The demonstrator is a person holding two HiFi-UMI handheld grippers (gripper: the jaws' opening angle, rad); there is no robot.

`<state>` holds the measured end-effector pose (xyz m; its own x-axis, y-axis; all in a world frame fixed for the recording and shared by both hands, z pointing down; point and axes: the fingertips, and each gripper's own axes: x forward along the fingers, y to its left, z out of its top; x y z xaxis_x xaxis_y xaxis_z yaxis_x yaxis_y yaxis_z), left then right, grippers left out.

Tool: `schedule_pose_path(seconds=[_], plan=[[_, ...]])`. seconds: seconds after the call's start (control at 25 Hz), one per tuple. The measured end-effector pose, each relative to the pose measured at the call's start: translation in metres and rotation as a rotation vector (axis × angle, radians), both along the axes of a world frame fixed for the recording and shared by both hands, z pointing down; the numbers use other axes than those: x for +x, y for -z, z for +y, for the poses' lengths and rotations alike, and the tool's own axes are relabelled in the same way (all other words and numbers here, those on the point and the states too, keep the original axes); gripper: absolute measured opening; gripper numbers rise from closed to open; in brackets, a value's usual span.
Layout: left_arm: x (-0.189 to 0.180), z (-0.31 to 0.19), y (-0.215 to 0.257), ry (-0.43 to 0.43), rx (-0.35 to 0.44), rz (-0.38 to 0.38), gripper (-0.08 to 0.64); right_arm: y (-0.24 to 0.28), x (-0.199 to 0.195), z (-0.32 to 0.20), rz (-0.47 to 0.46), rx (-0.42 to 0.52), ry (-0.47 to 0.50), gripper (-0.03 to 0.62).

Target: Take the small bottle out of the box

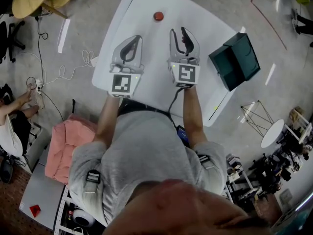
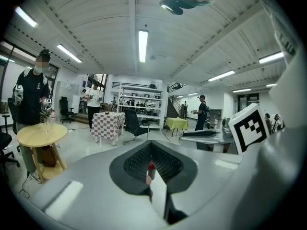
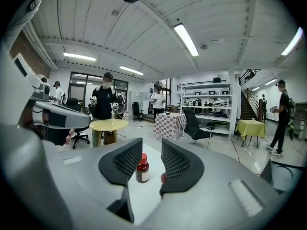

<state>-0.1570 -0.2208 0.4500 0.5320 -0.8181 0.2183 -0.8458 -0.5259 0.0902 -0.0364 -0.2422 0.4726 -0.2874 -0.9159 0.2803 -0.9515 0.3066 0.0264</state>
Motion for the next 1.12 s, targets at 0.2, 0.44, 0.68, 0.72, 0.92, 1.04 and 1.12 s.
schedule_pose_path(seconds=[0.2,0.44,0.68,0.72,0.92,1.04,1.12], plan=[[0.012,0.021,0.021,-0.012,0.041,0.003,0.012,0.021,0.017,0.025,-0.009,0.044,-0.032,0.107],[0.027,0.05,0.046,-0.017,0.076,0.028,0.012,0.038,0.041,0.062,-0.007,0.058,-0.069,0.097],[0.046,0.077,0.061,-0.029,0.104,0.036,0.012,0.05,0.061,0.094,-0.013,0.083,-0.084,0.08],[0.048,0.082,0.063,-0.032,0.11,0.033,0.012,0.053,0.062,0.099,-0.016,0.09,-0.086,0.079],[0.051,0.107,0.074,-0.043,0.127,0.018,0.012,0.068,0.069,0.127,-0.022,0.122,-0.106,0.071],[0.056,0.123,0.079,-0.051,0.135,0.018,0.012,0.072,0.077,0.147,-0.021,0.128,-0.117,0.061],[0.063,0.131,0.081,-0.067,0.144,0.005,0.012,0.075,0.086,0.158,-0.025,0.137,-0.134,0.057]])
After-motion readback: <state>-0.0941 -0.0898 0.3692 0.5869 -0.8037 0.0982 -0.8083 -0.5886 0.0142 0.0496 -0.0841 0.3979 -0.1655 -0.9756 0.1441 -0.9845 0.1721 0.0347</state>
